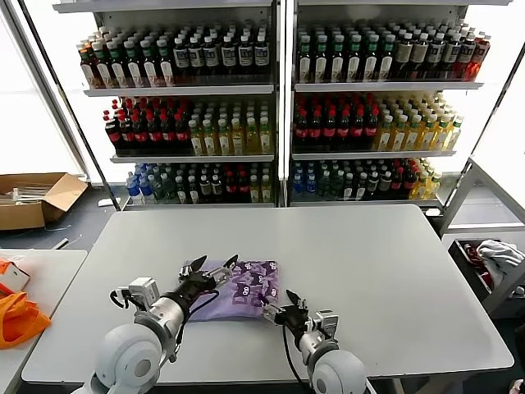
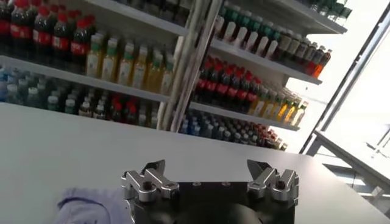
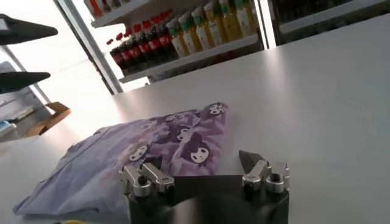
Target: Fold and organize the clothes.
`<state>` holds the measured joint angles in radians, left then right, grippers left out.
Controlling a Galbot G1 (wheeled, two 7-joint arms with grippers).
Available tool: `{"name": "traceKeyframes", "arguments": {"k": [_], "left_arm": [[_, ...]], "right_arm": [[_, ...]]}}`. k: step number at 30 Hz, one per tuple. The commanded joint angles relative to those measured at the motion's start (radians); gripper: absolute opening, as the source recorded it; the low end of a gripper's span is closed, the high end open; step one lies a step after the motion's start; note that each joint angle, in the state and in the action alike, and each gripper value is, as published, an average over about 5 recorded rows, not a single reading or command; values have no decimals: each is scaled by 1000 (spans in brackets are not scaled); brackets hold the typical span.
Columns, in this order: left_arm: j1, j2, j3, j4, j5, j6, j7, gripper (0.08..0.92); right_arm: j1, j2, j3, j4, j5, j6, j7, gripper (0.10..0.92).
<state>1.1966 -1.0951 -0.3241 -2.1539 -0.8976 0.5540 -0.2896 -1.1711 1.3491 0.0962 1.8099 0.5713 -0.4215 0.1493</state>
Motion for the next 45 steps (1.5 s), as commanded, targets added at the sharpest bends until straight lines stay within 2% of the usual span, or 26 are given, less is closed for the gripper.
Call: {"name": "traceKeyframes", "arguments": {"k": [1, 10, 15, 21, 24, 30, 35, 40, 45], "left_arm": [[143, 32, -161, -63, -1, -3, 47, 822], [181, 23, -180, -84, 4, -5, 44, 822], [187, 8, -203, -65, 4, -15, 58, 823], [215, -1, -262, -47, -8, -35, 93, 823], [227, 2, -280, -49, -11, -42, 105, 823], [235, 0, -283, -47, -10, -48, 110, 822], [225, -25, -265, -50, -6, -47, 101, 823], [233, -45, -261, -58, -6, -48, 98, 823], [246, -41, -262, -67, -5, -51, 100, 823]], "right_arm": [[114, 59, -100, -136, 35, -10, 75, 750], [43, 0, -28, -18, 43, 18, 10, 490], [27, -49, 46, 38, 165, -99, -38, 343], [20, -109, 125, 50, 208, -144, -55, 178], [0, -166, 183, 72, 224, -153, -81, 141], [-59, -296, 280, 110, 212, -155, -143, 139], [-73, -282, 280, 142, 103, -134, -152, 144], [-88, -290, 326, 202, -24, -101, -159, 247], [-90, -285, 352, 265, -55, -73, -126, 377]]}}
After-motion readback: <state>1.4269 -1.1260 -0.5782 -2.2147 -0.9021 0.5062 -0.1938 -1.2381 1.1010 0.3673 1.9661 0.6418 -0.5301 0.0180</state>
